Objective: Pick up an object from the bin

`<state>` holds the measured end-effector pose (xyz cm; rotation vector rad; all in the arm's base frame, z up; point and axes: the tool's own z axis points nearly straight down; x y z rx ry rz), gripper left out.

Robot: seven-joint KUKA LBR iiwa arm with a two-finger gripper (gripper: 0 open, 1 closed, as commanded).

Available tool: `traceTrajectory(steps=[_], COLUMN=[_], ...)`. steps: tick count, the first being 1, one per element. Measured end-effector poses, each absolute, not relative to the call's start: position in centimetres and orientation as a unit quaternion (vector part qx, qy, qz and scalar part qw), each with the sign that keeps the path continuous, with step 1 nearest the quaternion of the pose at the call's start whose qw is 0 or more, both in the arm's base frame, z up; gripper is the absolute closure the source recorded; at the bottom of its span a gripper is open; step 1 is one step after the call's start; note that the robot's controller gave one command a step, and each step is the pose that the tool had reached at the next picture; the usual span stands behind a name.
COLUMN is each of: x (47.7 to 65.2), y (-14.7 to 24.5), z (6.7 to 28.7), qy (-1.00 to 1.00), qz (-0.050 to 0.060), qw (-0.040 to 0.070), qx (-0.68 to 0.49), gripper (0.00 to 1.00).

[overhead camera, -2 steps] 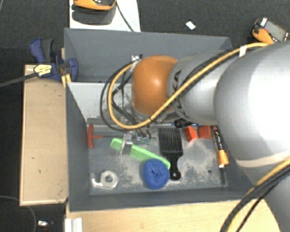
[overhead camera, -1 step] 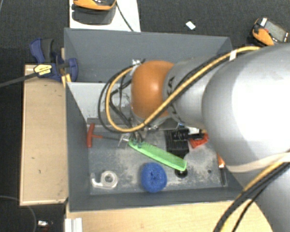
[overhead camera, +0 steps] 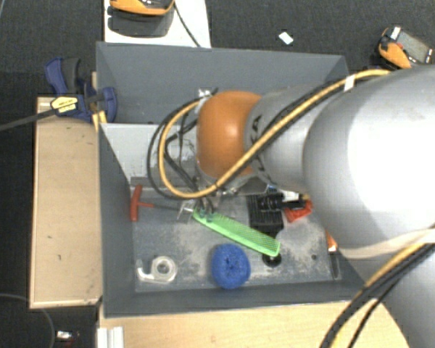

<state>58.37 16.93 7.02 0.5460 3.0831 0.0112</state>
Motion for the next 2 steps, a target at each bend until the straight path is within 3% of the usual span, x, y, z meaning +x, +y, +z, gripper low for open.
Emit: traceTrajectory(steps=[1,2], x=[58.4,58.1], y=[16.9,16.9], z=[7.4,11.3], qy=[0.985,0.985], qz=[0.004,0.002], qw=[0.005,0.001], qx=[0.175,0.175], gripper=[1.00,1.00])
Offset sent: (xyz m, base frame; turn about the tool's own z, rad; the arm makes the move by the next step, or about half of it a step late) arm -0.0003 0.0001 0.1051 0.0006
